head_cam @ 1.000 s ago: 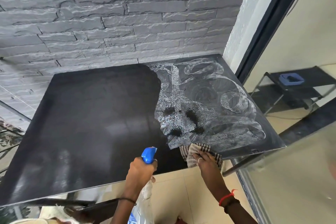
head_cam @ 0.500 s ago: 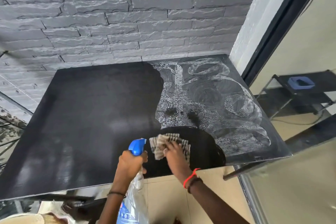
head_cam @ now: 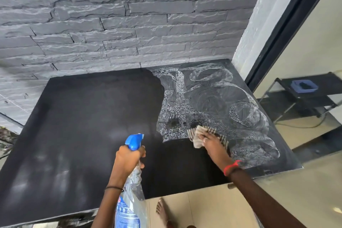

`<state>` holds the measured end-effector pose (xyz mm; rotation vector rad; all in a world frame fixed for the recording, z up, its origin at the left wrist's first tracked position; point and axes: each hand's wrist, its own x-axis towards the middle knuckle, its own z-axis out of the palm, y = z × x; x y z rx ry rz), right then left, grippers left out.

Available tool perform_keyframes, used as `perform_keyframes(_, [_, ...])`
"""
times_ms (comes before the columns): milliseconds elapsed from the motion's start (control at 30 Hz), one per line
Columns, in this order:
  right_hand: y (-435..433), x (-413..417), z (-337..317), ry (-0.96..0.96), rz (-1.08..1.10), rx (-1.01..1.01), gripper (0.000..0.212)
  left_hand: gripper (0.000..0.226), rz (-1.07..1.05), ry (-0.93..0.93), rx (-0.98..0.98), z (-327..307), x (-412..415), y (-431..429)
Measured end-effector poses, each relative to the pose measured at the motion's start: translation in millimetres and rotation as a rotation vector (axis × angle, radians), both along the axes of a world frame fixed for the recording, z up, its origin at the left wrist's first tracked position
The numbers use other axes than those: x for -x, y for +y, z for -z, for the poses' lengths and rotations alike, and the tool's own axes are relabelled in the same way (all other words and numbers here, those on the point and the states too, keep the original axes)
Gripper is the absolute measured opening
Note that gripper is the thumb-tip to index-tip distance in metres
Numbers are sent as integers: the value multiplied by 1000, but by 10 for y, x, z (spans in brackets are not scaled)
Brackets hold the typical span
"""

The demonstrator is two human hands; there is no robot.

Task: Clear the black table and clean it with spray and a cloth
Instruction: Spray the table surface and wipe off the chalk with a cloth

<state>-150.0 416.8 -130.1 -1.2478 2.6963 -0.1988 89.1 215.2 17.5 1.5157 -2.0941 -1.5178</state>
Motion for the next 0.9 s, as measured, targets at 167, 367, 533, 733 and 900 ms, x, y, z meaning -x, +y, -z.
perform_keyframes(167, [-912,-309,-206,12,-35,78,62,15,-8,-4,-6,-30,253,-202])
perform_keyframes(367, [-781,-1099,-196,-101,-326,94,37,15,-8,-5,-20,-76,581,-502])
perform_keyframes(533, [-117,-766,148,130,-287,208,29,19,3,14,-28,-77,794,-726])
perform_keyframes(733, [-733,171,53,-29,-32,30,50,21,7,29,-32,-41,923,-917])
perform_keyframes(900, [-1621,-110,-39,-12,-109,59,47,19,25,5,-15,-18,985,-1001])
